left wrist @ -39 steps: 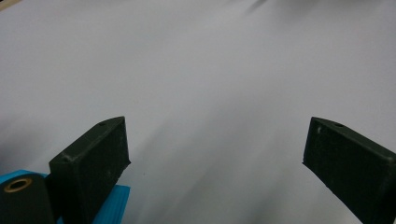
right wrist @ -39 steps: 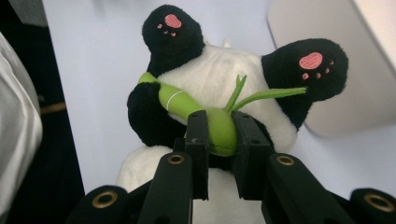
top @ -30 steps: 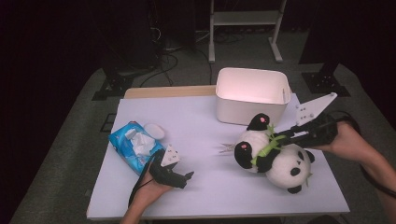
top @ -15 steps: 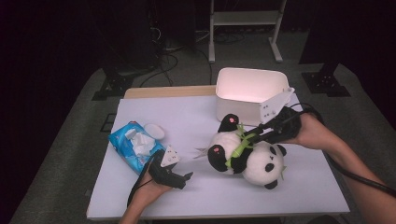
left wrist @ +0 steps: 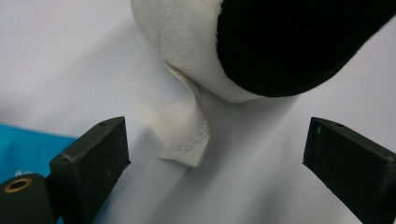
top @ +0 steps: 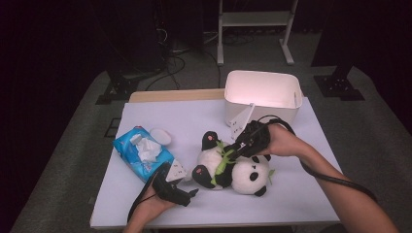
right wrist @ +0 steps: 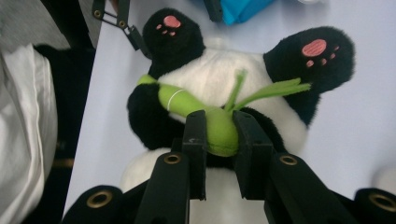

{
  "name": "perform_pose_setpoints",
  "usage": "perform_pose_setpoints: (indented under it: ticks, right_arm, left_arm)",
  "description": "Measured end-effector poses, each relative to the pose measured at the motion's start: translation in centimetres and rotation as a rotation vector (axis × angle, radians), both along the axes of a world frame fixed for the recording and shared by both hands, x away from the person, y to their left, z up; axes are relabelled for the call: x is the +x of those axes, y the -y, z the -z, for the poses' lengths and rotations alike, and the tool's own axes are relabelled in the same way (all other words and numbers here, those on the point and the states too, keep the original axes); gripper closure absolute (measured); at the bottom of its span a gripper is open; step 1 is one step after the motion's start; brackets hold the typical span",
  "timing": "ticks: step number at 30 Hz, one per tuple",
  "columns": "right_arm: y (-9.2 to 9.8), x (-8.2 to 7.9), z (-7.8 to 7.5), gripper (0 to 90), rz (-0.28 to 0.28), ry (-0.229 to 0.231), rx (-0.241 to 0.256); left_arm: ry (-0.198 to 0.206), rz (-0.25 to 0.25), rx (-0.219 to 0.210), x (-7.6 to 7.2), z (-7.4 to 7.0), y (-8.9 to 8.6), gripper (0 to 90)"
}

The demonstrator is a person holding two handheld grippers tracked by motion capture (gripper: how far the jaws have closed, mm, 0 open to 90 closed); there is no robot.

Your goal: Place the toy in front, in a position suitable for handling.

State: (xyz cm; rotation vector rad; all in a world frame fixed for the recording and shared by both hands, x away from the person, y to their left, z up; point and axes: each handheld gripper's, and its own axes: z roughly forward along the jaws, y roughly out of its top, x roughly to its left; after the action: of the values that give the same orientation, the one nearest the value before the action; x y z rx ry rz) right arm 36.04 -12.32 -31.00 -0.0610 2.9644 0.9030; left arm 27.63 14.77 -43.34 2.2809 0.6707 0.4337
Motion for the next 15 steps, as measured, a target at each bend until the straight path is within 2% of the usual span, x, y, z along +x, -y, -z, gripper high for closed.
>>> perform_pose_setpoints:
  ticks: [1,2,3,4,5,7,10,13,15]
  right_arm:
    - [0.0,0.2,0.2,73.8,0.002,-0.031,0.025]
    - [0.0,0.2,0.2,73.8,0.002,-0.031,0.025]
    - [0.3,0.3,0.2,61.2,0.029,-0.051,0.073]
    - [0.3,0.3,0.2,61.2,0.029,-0.051,0.073]
    - [0.9,0.1,0.4,55.1,0.042,-0.033,0.080]
    - [1.9,-0.1,0.9,51.5,0.076,-0.031,0.088]
    - [3.7,-0.2,1.7,46.9,0.120,-0.054,0.121]
    - [5.9,-0.7,2.8,42.4,0.179,-0.074,0.164]
    - [7.0,-1.2,3.5,42.3,0.210,-0.053,0.175]
  left_arm:
    - [-0.005,-0.004,-0.006,-0.1,0.0,-0.2,5.8]
    - [-0.005,-0.004,-0.006,-0.1,0.0,-0.2,5.8]
    - [-0.007,-0.006,-0.011,0.0,0.0,-0.3,5.7]
    - [-0.007,-0.006,-0.011,0.0,0.0,-0.3,5.7]
    - [-0.010,-0.004,-0.011,0.0,0.0,-0.3,5.7]
    - [-0.014,0.001,0.000,0.0,0.1,-0.2,5.7]
    - [-0.019,0.006,0.005,0.1,0.2,0.0,5.7]
    - [-0.026,0.007,-0.010,0.1,0.2,0.2,5.8]
    - [-0.029,0.011,-0.020,0.1,0.2,0.4,5.8]
